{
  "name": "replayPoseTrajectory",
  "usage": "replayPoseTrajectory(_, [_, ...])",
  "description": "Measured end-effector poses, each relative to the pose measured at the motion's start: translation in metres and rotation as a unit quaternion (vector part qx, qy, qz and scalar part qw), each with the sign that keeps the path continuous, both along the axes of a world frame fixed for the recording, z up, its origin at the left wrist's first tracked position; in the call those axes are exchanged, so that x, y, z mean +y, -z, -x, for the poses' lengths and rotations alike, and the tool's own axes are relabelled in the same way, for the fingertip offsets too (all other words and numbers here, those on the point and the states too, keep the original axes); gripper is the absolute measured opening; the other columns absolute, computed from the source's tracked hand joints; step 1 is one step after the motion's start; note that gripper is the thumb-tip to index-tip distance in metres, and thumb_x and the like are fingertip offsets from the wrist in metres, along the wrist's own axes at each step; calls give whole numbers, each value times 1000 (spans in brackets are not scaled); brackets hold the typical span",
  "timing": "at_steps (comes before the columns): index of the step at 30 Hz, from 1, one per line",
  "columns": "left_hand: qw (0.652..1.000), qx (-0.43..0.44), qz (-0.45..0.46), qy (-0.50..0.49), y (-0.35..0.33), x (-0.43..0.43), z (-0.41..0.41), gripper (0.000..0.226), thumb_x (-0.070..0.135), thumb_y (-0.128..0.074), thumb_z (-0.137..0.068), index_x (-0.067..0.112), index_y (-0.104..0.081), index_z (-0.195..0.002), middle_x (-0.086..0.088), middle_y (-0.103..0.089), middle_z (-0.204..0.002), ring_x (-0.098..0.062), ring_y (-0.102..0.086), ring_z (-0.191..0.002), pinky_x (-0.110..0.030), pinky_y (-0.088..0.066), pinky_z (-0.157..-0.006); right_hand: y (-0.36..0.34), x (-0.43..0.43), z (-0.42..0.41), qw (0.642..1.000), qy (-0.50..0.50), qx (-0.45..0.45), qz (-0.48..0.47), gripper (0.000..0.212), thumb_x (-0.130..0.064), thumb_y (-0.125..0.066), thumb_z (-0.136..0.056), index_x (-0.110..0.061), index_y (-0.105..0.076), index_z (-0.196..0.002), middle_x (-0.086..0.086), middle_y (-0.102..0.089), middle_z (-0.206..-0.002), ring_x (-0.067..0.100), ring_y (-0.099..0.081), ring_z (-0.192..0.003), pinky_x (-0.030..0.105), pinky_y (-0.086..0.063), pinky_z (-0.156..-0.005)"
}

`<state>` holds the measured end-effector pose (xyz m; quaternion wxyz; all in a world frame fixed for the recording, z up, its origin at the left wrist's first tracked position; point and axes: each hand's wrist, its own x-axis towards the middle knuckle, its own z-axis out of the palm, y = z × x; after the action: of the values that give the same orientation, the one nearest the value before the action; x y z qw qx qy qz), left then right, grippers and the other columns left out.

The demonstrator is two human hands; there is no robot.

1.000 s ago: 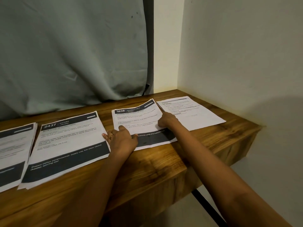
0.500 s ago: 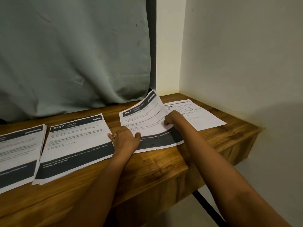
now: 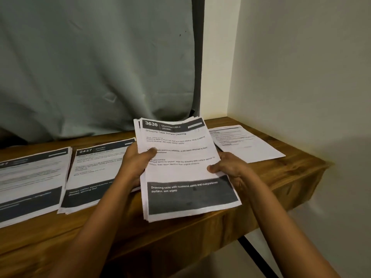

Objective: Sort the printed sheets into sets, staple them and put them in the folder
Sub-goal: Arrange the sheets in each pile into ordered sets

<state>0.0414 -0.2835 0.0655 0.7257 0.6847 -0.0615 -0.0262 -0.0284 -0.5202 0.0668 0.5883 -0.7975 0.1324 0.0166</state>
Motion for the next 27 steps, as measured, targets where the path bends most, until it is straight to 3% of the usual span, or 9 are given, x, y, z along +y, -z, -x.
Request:
replayPoseTrajectory(3, [1000,-3,3,-15,12,22,9,30,10,-61,-92,23,-56,-119,-2,-67,-119,-29,-68,-98,-54,-54,-84,16,28,6,995,33,-78,57,31,1,-60,-89,-4,-58,-120,0,-61,-112,14,-58,-96,12,-47,-67])
replayPoseTrajectory(8, [998,0,0,-56,28,54,20,26,7,-60,-92,27,-61,-110,-5,-69,-115,-31,-68,-99,-57,-52,-87,43,63,-2,982,88,-148,83,34,-10,-62,-89,-14,-59,-123,0,-67,-116,15,-64,-97,33,-55,-85])
replayPoseTrajectory(12, [995,-14,-10,-94,35,70,29,26,4,-59,-91,27,-61,-103,-6,-69,-113,-30,-67,-99,-55,-51,-91,54,82,-6,969,151,-194,42,24,-12,-66,-86,-16,-66,-110,-3,-71,-97,13,-67,-84,22,-52,-65])
replayPoseTrajectory(15, [992,-42,-56,-107,40,78,36,22,12,-63,-89,31,-62,-100,-1,-69,-114,-26,-66,-102,-53,-51,-93,59,92,-8,954,201,-218,35,11,-11,-69,-83,-17,-69,-93,-4,-69,-82,14,-66,-77,21,-50,-61])
replayPoseTrajectory(18, [979,-73,-132,-136,43,81,43,25,18,-62,-91,26,-55,-113,-2,-65,-122,-23,-63,-105,-47,-51,-92,61,98,-7,952,207,-226,28,8,-9,-72,-82,-15,-69,-86,-4,-68,-76,11,-64,-72,19,-50,-60])
replayPoseTrajectory(22, [948,-112,-231,-187,41,79,47,51,14,-64,-90,10,-40,-135,-9,-59,-127,-28,-57,-112,-36,-46,-89,63,99,-7,949,220,-224,37,12,-10,-73,-81,-18,-69,-88,-5,-70,-77,11,-67,-75,27,-55,-67])
replayPoseTrajectory(27, [900,-141,-365,-194,37,81,40,78,16,-71,-84,9,-26,-147,-11,-35,-148,-29,-29,-138,-39,-29,-110,63,99,-6,947,223,-227,39,9,-12,-72,-82,-19,-66,-82,-5,-68,-72,12,-66,-70,29,-56,-66])
